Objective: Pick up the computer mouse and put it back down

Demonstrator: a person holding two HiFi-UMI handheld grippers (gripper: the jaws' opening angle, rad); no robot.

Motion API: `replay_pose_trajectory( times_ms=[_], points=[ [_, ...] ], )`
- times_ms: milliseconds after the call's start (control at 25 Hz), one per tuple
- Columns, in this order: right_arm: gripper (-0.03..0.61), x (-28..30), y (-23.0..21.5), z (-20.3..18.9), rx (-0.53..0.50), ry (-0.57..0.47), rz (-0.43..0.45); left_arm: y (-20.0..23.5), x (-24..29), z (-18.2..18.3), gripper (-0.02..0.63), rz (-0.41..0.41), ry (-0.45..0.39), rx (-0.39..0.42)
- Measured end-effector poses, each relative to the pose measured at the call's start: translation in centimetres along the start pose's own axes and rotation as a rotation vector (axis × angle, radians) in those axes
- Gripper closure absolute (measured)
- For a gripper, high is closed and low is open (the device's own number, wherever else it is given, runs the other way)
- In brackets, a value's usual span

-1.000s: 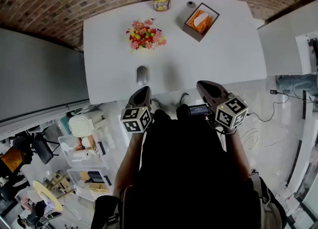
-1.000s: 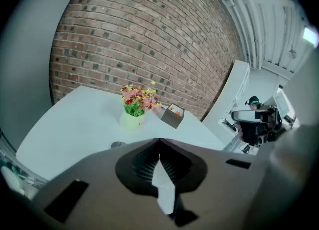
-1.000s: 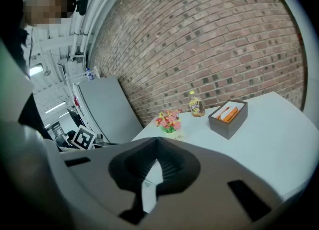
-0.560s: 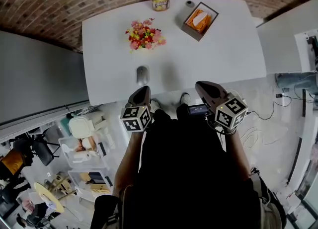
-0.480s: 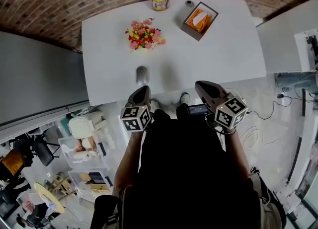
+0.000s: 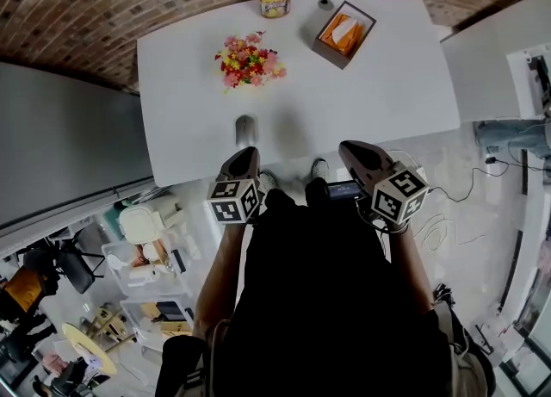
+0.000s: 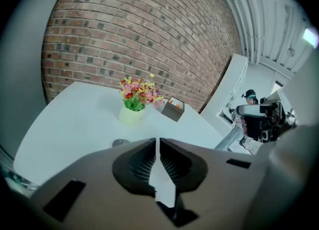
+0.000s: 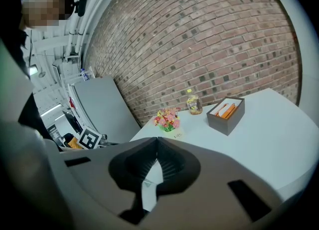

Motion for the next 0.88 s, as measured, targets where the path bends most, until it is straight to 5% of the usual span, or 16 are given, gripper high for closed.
replay_pose_trajectory(
  times_ms=[280,440,880],
  points=[
    [0.561,-0.2,0.2,-0.3,0.004,0.003,-0.026,1.4,0.5,-0.4,0.589,0.011,0.043,0.02],
    [0.561,-0.4,0.2,-0.4,0.01,0.005,-0.043,2.1,1.0,-0.8,0.511,-0.008,0.093,0.021],
    [0.562,-0.7,0.0,-0.7,0.024,0.013,-0.075,4.4,2.4,-1.9,0.439,0.057,0.182,0.044]
  ],
)
Point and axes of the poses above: the fingertips, and each gripper's own axes: x forward along the fingers, y to its left, z out of its top, the point moved 9 cm from there along -x, backward along the fingers, and after that the axes turned 13 degrees about -z, right-handed, at the moved point
